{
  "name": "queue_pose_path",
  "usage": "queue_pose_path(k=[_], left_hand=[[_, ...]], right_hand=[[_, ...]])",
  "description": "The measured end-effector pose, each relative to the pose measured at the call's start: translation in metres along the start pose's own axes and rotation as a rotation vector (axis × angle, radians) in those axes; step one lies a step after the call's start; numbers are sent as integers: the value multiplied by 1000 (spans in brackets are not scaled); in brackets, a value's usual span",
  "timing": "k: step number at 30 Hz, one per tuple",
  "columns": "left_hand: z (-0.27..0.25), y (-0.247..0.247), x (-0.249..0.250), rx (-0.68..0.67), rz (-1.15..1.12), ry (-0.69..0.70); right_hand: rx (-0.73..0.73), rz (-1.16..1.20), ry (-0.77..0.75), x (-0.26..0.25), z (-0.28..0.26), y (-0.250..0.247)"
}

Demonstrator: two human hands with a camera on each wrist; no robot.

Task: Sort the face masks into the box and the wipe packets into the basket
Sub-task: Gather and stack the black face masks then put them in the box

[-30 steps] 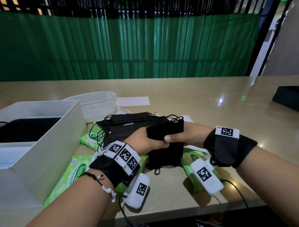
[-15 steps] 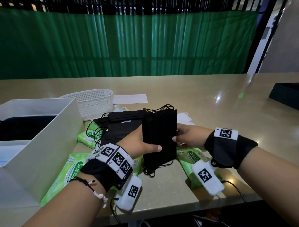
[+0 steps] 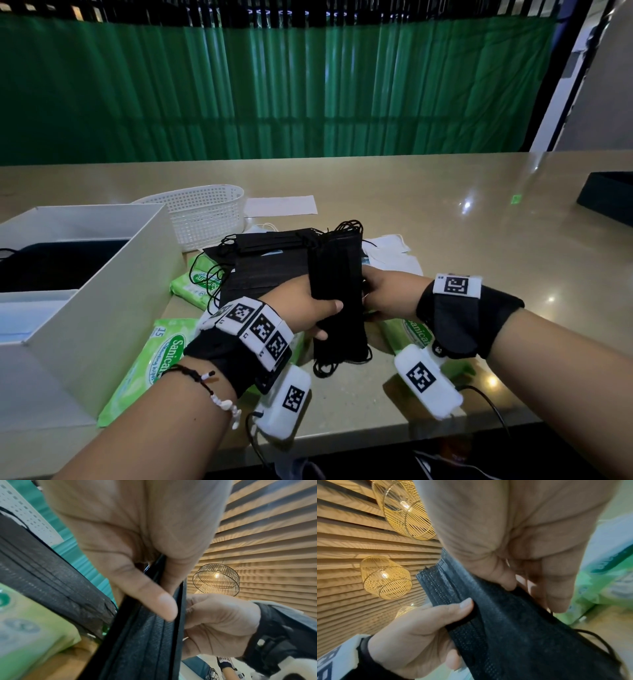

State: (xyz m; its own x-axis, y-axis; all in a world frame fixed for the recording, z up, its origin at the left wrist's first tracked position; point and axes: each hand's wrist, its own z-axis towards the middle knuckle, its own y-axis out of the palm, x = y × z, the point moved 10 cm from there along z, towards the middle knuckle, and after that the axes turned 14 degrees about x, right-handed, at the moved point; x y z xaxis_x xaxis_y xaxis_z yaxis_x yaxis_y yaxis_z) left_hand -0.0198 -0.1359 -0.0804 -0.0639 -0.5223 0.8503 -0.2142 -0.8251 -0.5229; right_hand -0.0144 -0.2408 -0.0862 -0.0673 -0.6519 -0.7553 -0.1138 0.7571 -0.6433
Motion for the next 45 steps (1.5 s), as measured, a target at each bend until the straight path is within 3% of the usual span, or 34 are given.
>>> queue_pose_path(k=[5, 11, 15, 19, 21, 27, 31, 37, 42, 45], left_hand=[[-1, -22, -5, 110, -181, -88], [-4, -58, 14, 229, -642, -166], [-12, -95, 32, 299, -646, -62], [-32, -148, 53, 388, -483, 87], [-45, -174, 55, 433, -476, 106], [-94, -278, 21, 729, -544, 107], [-123, -320, -15, 850, -538, 93], [-146, -384, -72, 1064, -647, -1], [-153, -439, -71, 1175, -589, 0], [-137, -458, -69, 1187, -546, -51]], right_hand=[[-9, 89, 10, 0, 4, -8], [-23, 177, -67, -17, 5, -10], [-7, 382, -170, -58, 8, -16], [48, 637, -226, -103, 10, -23], [44, 653, -278, -128, 10, -18], [-27, 517, -406, -195, 11, 24], [-48, 359, -501, -236, 13, 66], [110, 141, -535, -267, 24, 101], [-71, -271, -584, -267, 17, 142], [-173, -388, -652, -267, 11, 174]])
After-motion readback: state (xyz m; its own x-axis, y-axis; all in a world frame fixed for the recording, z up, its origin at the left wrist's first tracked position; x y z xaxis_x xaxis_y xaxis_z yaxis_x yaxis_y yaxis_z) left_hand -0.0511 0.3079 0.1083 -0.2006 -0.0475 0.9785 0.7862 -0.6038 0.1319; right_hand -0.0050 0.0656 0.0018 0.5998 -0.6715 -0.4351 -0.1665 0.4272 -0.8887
